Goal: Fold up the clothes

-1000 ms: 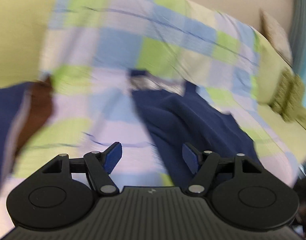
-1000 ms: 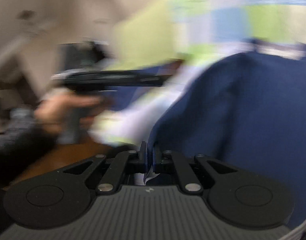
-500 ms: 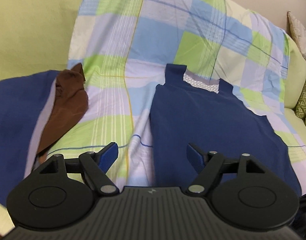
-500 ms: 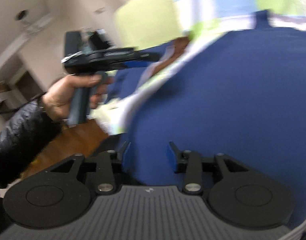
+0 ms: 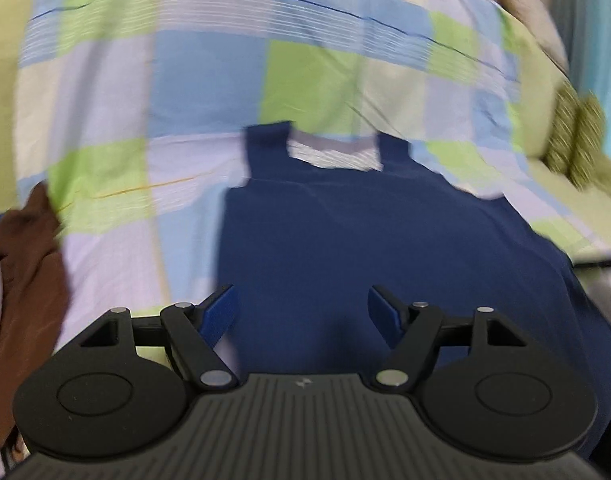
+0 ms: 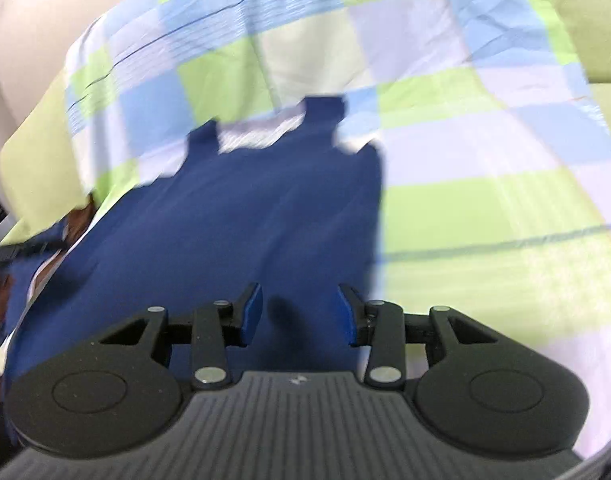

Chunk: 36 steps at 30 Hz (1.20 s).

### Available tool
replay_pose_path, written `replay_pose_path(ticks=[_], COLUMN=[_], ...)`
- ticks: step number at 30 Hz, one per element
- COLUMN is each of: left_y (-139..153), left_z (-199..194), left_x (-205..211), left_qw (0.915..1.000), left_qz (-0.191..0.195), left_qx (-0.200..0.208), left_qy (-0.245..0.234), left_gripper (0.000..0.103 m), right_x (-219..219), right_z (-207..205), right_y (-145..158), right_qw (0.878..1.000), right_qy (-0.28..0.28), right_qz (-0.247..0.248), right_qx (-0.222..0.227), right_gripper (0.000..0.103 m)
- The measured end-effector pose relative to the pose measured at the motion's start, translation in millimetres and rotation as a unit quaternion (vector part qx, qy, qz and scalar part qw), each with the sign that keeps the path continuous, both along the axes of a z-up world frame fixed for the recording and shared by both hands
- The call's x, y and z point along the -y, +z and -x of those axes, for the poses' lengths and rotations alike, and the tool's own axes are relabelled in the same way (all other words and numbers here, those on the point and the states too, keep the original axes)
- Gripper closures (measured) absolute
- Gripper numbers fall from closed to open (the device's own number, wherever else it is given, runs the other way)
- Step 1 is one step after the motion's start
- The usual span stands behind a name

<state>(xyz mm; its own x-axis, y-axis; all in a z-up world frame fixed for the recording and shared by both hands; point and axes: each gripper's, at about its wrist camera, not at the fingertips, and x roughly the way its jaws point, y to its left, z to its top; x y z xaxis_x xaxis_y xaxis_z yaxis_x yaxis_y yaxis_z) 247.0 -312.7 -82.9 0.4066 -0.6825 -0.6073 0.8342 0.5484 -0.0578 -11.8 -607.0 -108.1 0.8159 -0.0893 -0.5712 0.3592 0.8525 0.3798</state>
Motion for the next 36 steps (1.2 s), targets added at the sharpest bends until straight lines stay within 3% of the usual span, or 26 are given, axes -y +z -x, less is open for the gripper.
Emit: replay_pose_path(ticks=[3,9,11,15,18,21,24,25,27,32,33,36], left_y=[-10.3,-23.8,-27.1,-28.1,-27.3,-23.3,-16.6,-15.2,-9.5,-3.8,-5.9,-11.9], left_z=[12.5,30.7,37.7,52.0,64.3,78.5,93.1,96.2,112.0,141.5,143.2,147.8], left_x=[8.3,13.0,13.4,12.6,10.1,-5.3,-29.0,-34.0,-57.5,-100.7,-104.9,-114.8], left_qw=[0.9998,0.9987,0.9982,0.9976,0.9973,0.9973,0.998,0.9981,0.9981,0.9956,0.995,0.9933], left_qz=[-0.014,-0.04,-0.045,-0.047,-0.047,-0.056,-0.057,-0.056,-0.061,-0.091,-0.096,-0.109], left_qx=[-0.005,-0.015,-0.021,-0.023,-0.023,-0.015,-0.012,-0.012,-0.011,0.003,-0.002,-0.015], left_qy=[-0.013,-0.026,-0.034,-0.046,-0.052,-0.046,-0.026,-0.022,-0.004,0.022,0.026,0.034], left_gripper=[0.031,0.031,0.031,0.031,0.03,0.03,0.03,0.03,0.03,0.029,0.029,0.029], right_x=[23.5,81.8,85.9,85.1,96.0,110.2,83.1,75.9,48.3,-23.7,-33.6,-60.5], right_z=[-32.1,-88.8,-97.0,-98.4,-88.4,-65.6,-36.0,-26.1,4.9,75.6,85.9,114.4], right_y=[0.1,-21.4,-21.9,-13.4,-8.4,-1.1,15.2,16.7,16.0,-9.5,-14.8,-25.9], right_qw=[1.0,1.0,0.999,0.995,0.987,0.99,0.995,0.996,0.999,0.997,0.997,0.998], right_qy=[-0.005,-0.013,0.003,0.006,-0.061,-0.08,-0.028,-0.019,0.008,0.06,0.061,0.051], right_qz=[0.018,-0.006,0.014,0.074,0.123,0.091,0.089,0.08,0.05,0.005,0.002,0.004], right_qx=[0.0,-0.015,-0.033,-0.067,-0.09,-0.068,-0.039,-0.033,-0.019,-0.04,-0.047,-0.045], right_gripper=[0.067,0.068,0.1,0.103,0.103,0.103,0.094,0.083,0.075,0.069,0.063,0.059])
